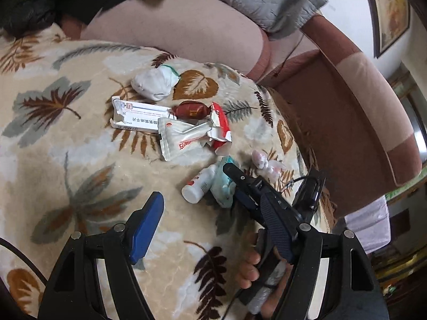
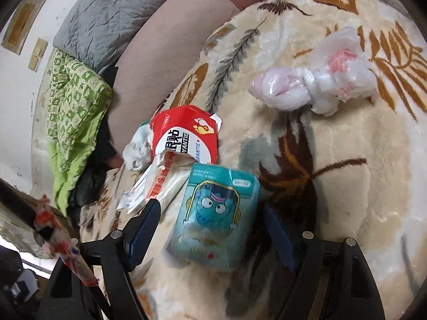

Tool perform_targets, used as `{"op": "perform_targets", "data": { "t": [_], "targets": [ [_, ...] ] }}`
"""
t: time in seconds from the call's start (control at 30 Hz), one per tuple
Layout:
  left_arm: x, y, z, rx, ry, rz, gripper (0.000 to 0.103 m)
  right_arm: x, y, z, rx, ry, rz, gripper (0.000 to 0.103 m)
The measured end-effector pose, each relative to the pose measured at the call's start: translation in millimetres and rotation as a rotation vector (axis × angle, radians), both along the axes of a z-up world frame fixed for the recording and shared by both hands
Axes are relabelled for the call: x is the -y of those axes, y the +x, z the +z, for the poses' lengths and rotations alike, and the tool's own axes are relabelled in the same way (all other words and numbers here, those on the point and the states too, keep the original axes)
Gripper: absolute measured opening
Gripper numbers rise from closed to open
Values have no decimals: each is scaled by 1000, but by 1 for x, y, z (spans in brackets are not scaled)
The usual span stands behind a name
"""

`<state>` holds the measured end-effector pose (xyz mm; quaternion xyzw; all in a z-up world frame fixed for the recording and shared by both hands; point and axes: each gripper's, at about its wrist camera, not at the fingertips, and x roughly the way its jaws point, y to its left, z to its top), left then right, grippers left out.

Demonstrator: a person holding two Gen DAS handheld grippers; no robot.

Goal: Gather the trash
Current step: 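Move both tools back toward the remaining trash on the bed, then grasp the teal juice box with the right tool while the left tool grasps the white spray bottle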

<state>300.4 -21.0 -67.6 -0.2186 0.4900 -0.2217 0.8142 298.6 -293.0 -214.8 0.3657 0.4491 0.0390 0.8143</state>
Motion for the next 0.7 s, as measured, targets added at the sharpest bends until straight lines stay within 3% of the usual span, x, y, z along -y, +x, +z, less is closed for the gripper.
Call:
{"op": "perform_targets", "data": {
  "t": [0.03,0.07,0.13,0.17,0.3,0.47,0.53,0.57,0.63,0.7],
  "targets": [
    [0,3,-3,-3,1,0,74,-2,1,1,9,-24,3,68],
    [2,5,-5,-3,5,1,74,-4,0,1,15,-47,14,53],
    [7,10,-11,-13,14,-4,74,0,-4,-5,29,-8,23,47],
    [11,13,-15,-24,14,-12,74,4,-8,-5,39,8,26,36],
    [33,19,-27,-30,70,-53,74,28,-41,4,121,70,17,13],
    [55,33,-47,-46,130,-93,74,43,-67,10,180,119,11,15],
    [52,40,-51,-61,115,-78,74,42,-65,10,170,117,8,50],
    [50,41,-51,-66,105,-69,74,39,-60,11,167,108,19,76],
    [44,44,-51,-72,89,-54,74,32,-51,10,149,90,41,76],
    [40,45,-51,-75,71,-44,74,24,-41,5,100,52,53,67]
  ]
}}
